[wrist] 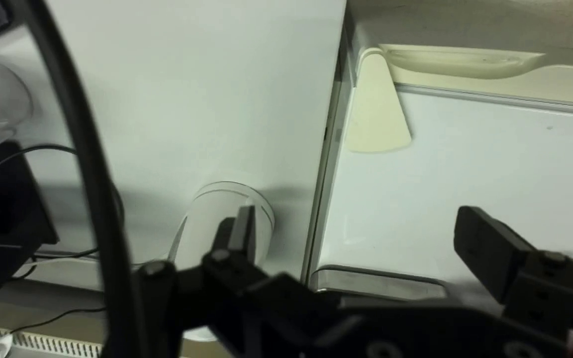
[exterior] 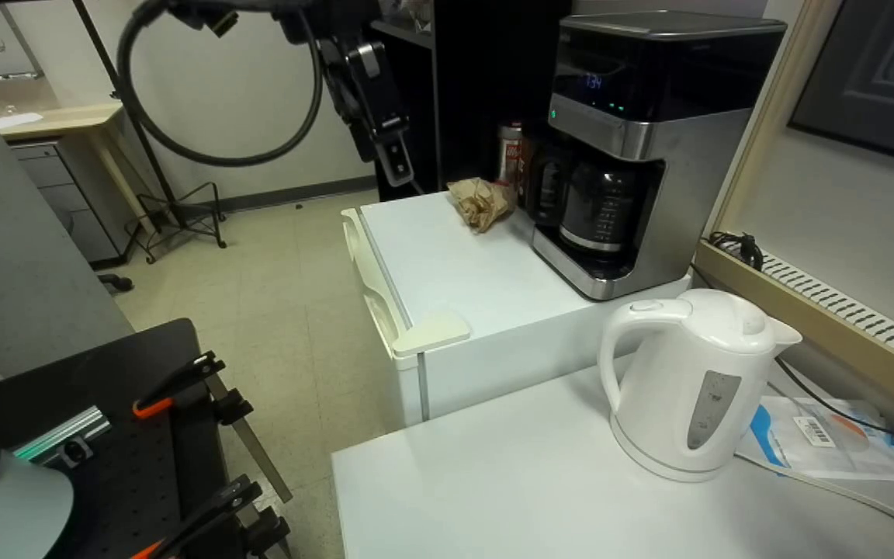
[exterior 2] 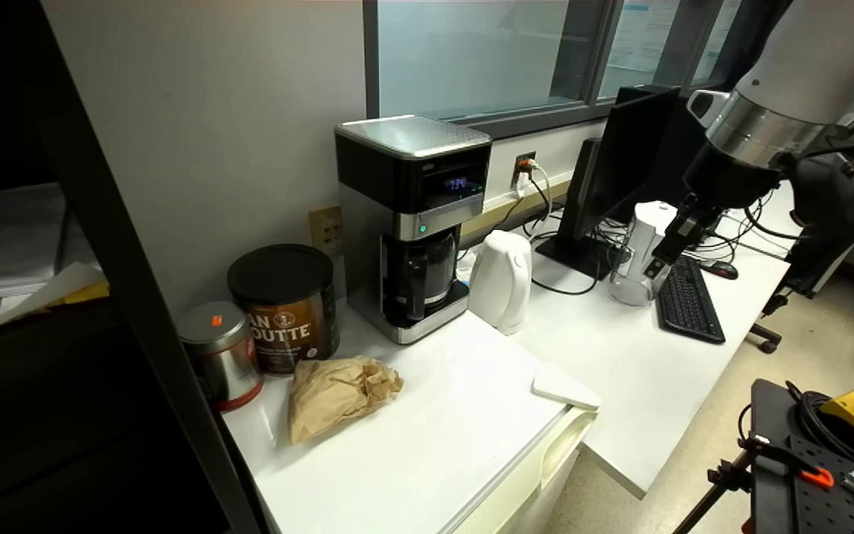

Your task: Press the coffee maker

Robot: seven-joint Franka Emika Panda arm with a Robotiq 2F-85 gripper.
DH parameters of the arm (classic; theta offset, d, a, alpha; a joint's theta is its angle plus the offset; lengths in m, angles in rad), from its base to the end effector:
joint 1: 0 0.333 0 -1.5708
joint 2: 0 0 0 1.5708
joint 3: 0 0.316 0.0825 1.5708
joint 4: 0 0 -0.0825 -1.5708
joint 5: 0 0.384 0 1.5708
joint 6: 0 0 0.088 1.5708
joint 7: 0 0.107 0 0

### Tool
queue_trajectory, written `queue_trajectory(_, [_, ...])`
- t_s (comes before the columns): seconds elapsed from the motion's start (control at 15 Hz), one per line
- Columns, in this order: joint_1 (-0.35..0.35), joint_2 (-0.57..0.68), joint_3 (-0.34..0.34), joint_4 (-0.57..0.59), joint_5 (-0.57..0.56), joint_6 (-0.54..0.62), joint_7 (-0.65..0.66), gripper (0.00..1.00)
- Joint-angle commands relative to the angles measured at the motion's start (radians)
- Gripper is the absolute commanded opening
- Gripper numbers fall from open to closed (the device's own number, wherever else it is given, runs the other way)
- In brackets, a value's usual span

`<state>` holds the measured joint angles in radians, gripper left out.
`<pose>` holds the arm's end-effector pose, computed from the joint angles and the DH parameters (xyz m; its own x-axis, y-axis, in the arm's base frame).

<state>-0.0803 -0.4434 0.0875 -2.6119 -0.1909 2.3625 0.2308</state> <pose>0.4100 0.0003 0.4175 0.9728 -0.0864 0.2151 -0.1199 -0.9817 0.1481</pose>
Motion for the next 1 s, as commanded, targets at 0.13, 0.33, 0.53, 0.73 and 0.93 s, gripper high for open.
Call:
queue_trajectory(0.13, [-0.078,0.053,0.112,0.047,-0.286,0.047,0.151,1.00])
queue_trajectory(0.33, [-0.113,0.078,0.161,0.070,-0.482,0.093,0.250,0.74])
queue_trajectory(0.53, [-0.132,0.110,0.188,0.106,-0.742,0.139,0.397,0.50])
queue_trajectory(0.73, [-0.113,0.152,0.176,0.153,-0.992,0.149,0.571,0.28])
queue_trajectory(0.93, [-0.067,0.207,0.139,0.204,-1.214,0.127,0.750,0.06])
